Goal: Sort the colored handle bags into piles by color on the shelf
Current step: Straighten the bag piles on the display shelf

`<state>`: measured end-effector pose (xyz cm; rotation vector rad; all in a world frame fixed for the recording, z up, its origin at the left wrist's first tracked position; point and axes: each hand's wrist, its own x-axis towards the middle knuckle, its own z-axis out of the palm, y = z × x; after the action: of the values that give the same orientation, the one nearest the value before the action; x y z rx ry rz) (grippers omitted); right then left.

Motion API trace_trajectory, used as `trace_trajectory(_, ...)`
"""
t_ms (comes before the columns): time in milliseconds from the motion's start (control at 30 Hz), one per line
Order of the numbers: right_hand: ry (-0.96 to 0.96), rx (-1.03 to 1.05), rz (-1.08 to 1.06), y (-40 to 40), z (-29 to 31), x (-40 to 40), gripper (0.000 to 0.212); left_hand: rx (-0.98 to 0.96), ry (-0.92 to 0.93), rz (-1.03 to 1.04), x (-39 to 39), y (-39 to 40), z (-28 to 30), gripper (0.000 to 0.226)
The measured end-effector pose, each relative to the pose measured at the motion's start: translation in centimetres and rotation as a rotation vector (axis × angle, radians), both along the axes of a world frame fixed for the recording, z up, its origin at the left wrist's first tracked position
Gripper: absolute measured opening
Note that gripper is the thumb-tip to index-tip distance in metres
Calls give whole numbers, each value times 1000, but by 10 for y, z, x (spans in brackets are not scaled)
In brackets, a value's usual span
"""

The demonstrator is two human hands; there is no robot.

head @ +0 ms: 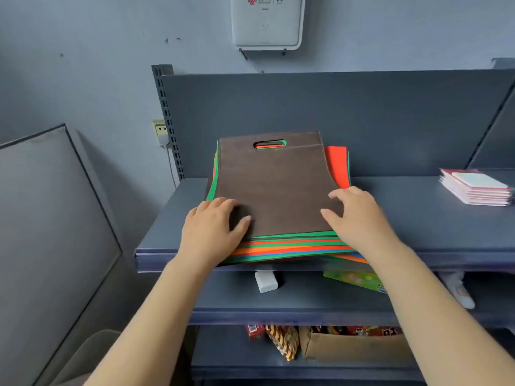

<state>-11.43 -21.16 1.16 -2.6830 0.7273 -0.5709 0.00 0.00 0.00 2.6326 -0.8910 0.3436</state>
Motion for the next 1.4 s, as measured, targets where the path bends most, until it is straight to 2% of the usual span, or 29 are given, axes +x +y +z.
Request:
trace_trajectory(133, -67, 94, -109, -8, -11, 1, 47, -112, -13, -11, 0, -2, -11, 42)
trace_trajectory(233, -112, 212, -190, -14, -17, 1, 61, -105, -27, -23, -1, -5, -14, 46)
trace_trajectory(300, -121, 279, -214, -19, -17, 0, 62, -90, -34, -41, -1, -6, -12, 48)
trace_trajectory(433, -249, 295, -196, -29, -17, -2, 37, -36, -36, -101, 1, -11, -7, 50)
trace_trajectory(533, -327, 249, -140, -34, -15, -4, 14, -64, 13, -123, 4, -15, 0, 47)
trace_trajectory(600, -407, 213, -136, -42, -13, -8, 4, -124, 40, -47, 7, -14, 4, 46)
trace_trajectory(700, -541, 249, -179, -57, -16, -15, 5, -166, 59, 189, 18, -6, 7, 57)
trace_trajectory(833, -676, 400, -161, -67, -28, -20, 21, -195, 273, 361, 33, 7, 6, 76)
trace_trajectory(933, -738, 533, -145, -67, -32, -20, 29, -283, 325, 400, 31, 9, 10, 62)
trace_trajectory(1133, -814, 721, -67, -57, -28, -29, 32, -333, 239, 436, 15, 4, 21, 31)
trace_trajectory(1200, -834, 798, -48, -53, -26, -35, 34, -339, 186, 421, 6, 2, 24, 29)
trace_trajectory(1267, -867, 890, -34, -52, -25, -41, 32, -412, 100, 388, -7, 2, 27, 27)
trace_trajectory(1400, -930, 1077, 12, -45, -21, -58, 37, -660, -21, 314, -40, 13, 29, 10)
